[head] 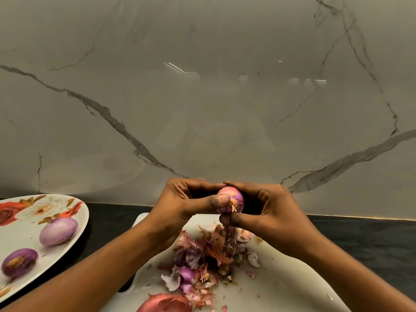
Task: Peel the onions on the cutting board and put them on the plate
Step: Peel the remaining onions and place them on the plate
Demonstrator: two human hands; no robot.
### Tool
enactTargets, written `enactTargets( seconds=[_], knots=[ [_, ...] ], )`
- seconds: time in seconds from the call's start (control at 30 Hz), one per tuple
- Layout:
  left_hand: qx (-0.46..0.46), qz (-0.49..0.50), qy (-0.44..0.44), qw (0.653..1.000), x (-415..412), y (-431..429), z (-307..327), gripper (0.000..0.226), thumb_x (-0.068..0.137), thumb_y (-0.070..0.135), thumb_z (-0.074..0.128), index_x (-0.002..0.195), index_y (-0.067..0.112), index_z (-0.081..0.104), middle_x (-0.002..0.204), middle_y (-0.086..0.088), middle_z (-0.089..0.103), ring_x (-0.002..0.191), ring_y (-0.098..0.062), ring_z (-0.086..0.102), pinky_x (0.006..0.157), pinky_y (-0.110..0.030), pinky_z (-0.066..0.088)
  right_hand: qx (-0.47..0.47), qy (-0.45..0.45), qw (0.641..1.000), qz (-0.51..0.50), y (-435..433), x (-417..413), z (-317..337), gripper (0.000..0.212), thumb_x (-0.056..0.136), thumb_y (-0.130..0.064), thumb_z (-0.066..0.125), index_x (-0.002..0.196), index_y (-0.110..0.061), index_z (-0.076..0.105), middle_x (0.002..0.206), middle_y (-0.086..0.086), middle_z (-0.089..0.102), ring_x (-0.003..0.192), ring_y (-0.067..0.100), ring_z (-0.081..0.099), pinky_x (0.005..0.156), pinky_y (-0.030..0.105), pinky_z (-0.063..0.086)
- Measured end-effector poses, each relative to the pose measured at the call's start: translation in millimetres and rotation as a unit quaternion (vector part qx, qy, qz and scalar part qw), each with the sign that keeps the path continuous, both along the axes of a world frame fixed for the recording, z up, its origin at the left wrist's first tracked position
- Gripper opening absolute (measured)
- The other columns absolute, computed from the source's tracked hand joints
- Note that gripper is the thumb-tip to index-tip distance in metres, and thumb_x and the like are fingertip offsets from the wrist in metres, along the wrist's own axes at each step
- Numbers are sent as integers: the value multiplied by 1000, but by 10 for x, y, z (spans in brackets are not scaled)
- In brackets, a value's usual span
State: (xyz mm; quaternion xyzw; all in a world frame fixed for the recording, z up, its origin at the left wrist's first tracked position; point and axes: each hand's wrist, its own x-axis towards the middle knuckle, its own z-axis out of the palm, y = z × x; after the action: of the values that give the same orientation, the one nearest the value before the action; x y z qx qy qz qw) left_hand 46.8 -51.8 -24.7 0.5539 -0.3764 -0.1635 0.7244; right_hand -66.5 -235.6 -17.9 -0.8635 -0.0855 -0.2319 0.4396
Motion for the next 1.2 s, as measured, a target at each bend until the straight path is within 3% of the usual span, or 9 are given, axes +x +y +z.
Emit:
enactTargets(
  seconds=[0.37, 0.67, 1.0, 1.2],
  knots=[
    [-4, -4, 2, 1000, -4, 8, 8, 34, 73, 13, 82, 103, -2, 81, 97, -20, 77, 98, -34, 77, 82, -32, 63, 11, 17, 1000, 2, 7, -16, 31, 58, 75, -15, 92, 127, -29, 72, 111, -13, 79, 102, 7, 76, 90, 26, 62],
    [-16, 3, -10, 1000, -29, 10, 12, 29, 73, 22, 82, 97, 7, 85, 92, -15, 76, 93, -30, 75, 81, -32, 63, 38, 36, 998, 18, -1, -24, 78, 60, 74, -13, 92, 130, -22, 72, 113, -10, 79, 104, 8, 76, 91, 26, 61],
    [-11, 41, -19, 999, -4, 5, 0, 26, 80, 31, 77, 88, 6, 83, 90, -22, 75, 87, -34, 73, 79, -36, 65, 118, 81, 988, 53, 27, -25, 86, 56, 75, -7, 90, 126, -20, 74, 114, -3, 80, 108, 16, 76, 92, 31, 62],
    [-8, 43, -35, 998, -8, -22, -3, 28, 88, 33, 68, 96, 11, 84, 99, -17, 78, 96, -33, 76, 82, -36, 63, 163, 77, 982, 48, 47, -25, 97, 52, 76, -4, 87, 125, -18, 74, 112, 0, 80, 106, 18, 77, 87, 28, 62]
  ],
)
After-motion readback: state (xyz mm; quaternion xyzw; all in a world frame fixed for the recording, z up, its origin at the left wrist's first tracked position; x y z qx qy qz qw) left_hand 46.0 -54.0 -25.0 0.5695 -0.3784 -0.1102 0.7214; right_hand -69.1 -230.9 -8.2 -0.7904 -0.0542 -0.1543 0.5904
